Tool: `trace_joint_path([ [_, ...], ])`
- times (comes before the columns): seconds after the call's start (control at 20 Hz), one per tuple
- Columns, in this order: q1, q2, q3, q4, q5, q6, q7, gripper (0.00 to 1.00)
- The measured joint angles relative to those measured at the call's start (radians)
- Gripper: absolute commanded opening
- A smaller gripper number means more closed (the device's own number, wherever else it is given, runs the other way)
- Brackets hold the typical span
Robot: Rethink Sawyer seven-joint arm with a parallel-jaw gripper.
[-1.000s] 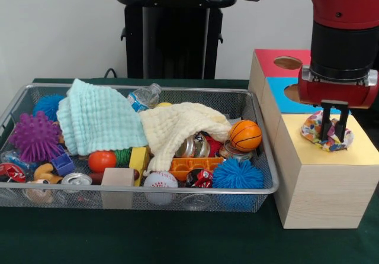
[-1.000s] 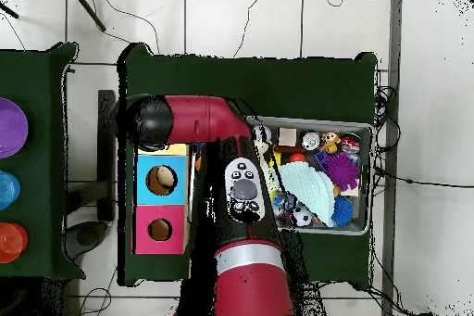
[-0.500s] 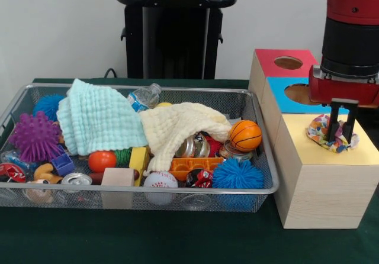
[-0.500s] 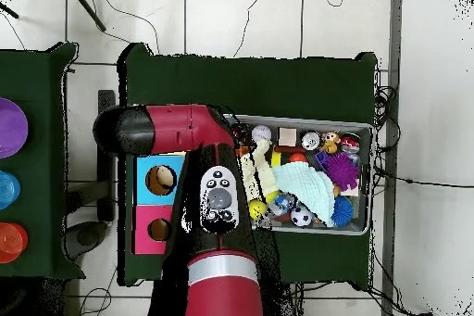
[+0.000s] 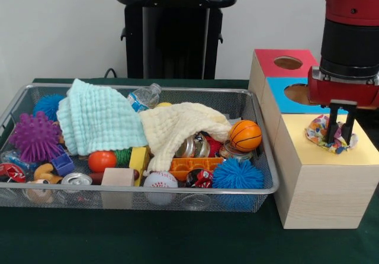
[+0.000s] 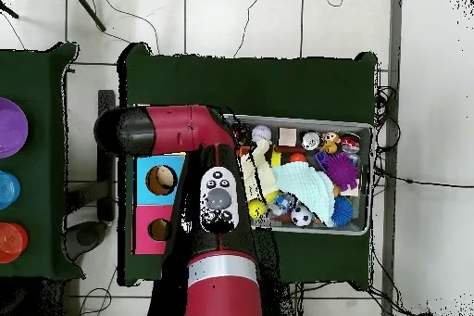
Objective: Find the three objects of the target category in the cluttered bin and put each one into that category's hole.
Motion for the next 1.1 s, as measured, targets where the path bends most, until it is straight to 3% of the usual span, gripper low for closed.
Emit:
trace_joint_path([
  [0.1, -0.001, 0.0, 0.001, 0.001, 0.0, 0.0, 0.0, 0.0],
  [0.15, -0.001, 0.0, 0.002, 0.001, 0.0, -0.002, 0.0, 1.0],
  [0.6, -0.024, 0.014, 0.002, 0.001, 0.003, -0.086, 0.0, 1.0],
  [1.1, -0.029, 0.013, 0.007, 0.004, 0.006, -0.087, 0.0, 1.0],
])
